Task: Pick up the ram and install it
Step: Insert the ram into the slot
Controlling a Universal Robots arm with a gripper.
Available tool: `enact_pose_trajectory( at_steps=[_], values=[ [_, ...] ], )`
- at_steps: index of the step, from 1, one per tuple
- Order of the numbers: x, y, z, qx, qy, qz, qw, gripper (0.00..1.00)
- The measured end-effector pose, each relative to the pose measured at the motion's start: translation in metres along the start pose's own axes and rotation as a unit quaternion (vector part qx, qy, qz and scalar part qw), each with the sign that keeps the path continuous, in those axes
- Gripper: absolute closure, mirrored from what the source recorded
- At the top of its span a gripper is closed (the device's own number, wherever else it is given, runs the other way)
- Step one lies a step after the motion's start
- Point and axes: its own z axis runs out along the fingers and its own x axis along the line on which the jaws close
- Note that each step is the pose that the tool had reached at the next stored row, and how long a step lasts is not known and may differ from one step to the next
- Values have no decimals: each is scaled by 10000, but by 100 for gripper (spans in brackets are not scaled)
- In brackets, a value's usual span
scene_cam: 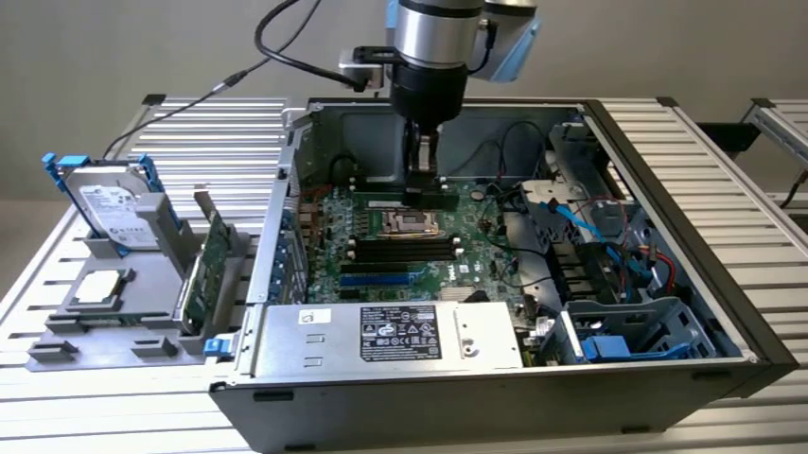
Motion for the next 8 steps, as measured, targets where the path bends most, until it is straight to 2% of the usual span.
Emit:
enact_pose_trajectory(
  at_steps=[3, 8],
  values=[
    [95, -8, 61, 1, -3, 0, 10000, 87],
    [92, -14, 152, 0, -3, 0, 10000, 87]
  ],
)
